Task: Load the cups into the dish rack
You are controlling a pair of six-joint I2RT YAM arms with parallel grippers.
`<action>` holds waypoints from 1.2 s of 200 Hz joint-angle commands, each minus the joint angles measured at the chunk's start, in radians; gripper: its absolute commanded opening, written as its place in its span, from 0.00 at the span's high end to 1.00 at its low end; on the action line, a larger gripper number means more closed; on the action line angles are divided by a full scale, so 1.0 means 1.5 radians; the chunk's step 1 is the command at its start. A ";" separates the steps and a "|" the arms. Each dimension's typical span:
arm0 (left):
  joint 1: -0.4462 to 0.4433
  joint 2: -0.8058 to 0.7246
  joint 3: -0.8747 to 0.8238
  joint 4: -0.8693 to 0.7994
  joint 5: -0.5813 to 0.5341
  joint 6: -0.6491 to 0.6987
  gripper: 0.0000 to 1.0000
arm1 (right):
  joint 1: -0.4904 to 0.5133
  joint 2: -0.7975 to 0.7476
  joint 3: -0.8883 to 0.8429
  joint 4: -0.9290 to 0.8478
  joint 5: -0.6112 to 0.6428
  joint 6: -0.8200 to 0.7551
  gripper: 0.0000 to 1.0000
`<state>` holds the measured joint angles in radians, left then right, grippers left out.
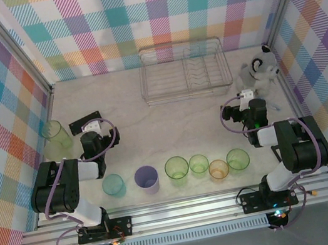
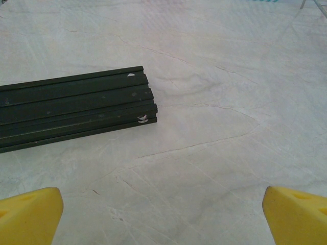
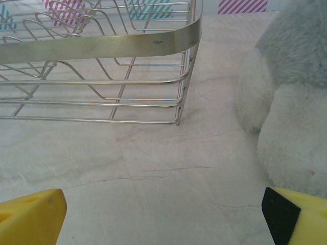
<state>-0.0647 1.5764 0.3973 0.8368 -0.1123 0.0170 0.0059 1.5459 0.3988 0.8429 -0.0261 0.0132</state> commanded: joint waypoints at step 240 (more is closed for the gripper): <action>-0.030 -0.449 0.194 -0.710 0.086 -0.156 0.00 | -0.001 0.230 0.934 -0.969 -0.075 0.190 0.24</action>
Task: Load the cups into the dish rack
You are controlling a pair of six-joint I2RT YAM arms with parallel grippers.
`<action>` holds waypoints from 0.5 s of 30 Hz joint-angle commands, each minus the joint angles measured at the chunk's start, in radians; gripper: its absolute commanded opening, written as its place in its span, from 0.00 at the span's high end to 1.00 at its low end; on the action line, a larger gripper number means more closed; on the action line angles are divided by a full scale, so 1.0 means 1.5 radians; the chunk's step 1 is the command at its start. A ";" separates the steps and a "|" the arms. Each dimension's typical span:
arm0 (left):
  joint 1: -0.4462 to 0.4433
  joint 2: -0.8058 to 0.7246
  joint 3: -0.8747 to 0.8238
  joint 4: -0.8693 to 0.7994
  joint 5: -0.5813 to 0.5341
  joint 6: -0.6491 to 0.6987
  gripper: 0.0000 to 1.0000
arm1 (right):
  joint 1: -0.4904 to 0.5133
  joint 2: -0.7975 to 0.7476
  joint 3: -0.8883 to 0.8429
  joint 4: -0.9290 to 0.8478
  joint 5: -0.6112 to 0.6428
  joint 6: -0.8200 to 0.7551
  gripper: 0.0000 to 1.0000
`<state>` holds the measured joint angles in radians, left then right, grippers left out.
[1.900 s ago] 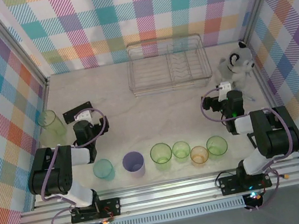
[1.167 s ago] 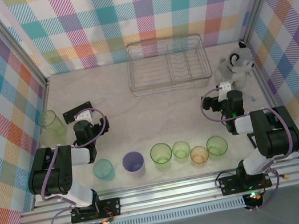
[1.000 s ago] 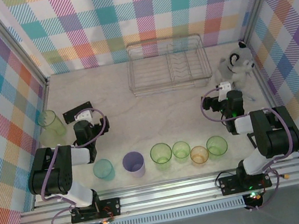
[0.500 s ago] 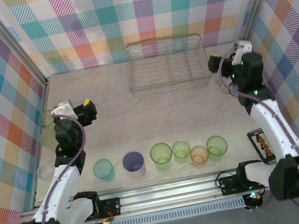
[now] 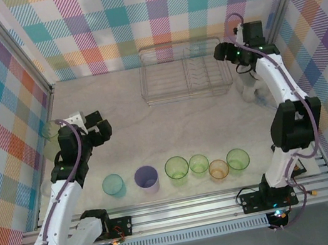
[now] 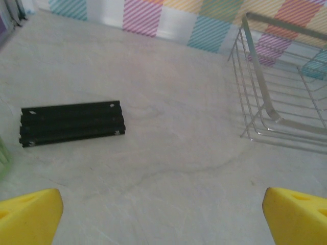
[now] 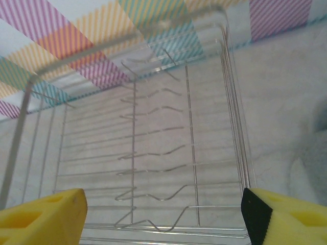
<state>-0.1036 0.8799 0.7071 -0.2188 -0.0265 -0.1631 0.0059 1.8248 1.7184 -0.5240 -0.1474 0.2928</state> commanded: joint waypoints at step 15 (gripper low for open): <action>-0.015 0.138 -0.010 0.039 0.031 -0.078 0.00 | 0.017 0.234 0.219 -0.131 0.145 -0.095 0.38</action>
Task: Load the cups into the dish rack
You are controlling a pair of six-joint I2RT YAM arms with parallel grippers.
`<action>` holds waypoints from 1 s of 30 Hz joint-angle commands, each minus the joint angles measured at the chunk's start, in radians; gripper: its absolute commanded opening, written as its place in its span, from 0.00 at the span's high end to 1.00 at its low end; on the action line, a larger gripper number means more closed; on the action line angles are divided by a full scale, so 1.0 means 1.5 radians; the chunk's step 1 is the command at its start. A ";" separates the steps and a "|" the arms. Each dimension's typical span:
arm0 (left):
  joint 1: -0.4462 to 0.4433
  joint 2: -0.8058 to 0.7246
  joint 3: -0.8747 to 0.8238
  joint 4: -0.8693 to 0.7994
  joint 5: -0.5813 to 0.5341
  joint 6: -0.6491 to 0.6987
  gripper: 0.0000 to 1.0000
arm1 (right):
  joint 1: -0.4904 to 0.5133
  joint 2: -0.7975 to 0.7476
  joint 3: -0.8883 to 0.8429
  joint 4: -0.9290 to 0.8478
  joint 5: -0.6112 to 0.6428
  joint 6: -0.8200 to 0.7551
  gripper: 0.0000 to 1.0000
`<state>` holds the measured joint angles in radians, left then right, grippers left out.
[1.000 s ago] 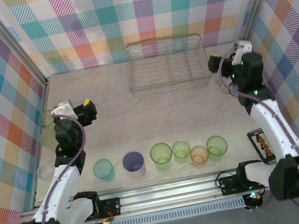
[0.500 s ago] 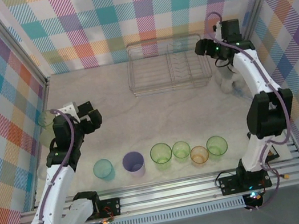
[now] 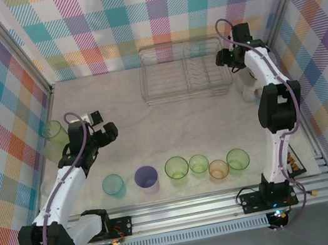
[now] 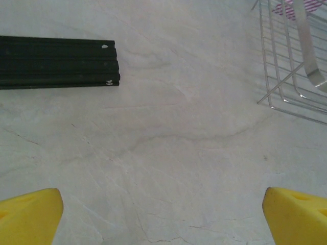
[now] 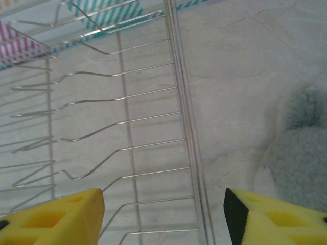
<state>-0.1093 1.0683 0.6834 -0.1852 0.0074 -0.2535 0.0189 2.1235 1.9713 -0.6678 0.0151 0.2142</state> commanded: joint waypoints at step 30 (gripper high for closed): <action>-0.017 -0.064 -0.014 -0.014 0.038 -0.069 0.00 | 0.076 -0.046 -0.112 0.033 0.039 -0.063 1.00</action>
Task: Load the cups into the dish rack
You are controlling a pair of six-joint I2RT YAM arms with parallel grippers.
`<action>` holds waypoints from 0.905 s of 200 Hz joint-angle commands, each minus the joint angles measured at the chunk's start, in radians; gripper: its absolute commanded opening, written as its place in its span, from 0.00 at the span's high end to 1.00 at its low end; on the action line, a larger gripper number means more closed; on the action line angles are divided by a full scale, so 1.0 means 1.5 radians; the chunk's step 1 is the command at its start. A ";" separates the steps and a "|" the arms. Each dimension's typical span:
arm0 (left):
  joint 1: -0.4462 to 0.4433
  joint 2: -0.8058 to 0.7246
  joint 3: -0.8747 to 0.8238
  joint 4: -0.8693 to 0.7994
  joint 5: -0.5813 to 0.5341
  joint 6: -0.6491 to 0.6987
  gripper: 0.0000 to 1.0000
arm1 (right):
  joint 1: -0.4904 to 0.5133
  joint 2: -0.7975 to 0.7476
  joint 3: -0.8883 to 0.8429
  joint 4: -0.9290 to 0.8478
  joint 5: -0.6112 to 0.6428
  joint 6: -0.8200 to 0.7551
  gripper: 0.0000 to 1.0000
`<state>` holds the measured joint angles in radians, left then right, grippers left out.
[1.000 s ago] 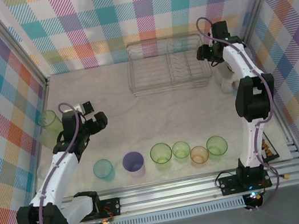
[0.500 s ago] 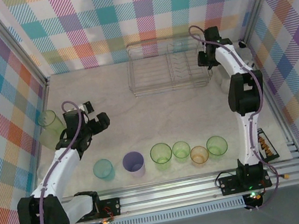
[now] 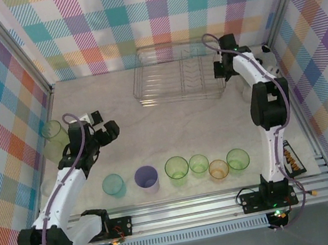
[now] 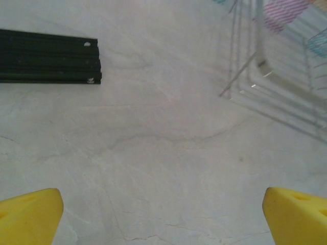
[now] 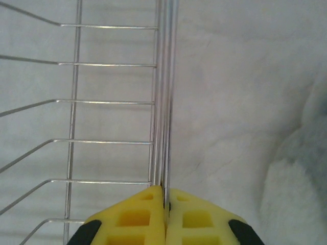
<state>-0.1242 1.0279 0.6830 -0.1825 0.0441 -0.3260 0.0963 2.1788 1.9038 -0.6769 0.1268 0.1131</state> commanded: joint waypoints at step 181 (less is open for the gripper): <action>-0.014 -0.192 0.014 -0.260 0.075 0.014 0.00 | 0.153 -0.528 -0.586 0.094 -0.069 0.171 1.00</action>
<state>-0.1314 0.7753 0.6781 -0.5251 0.1360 -0.3210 0.3149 1.4616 1.0363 -0.5709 0.0677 0.3092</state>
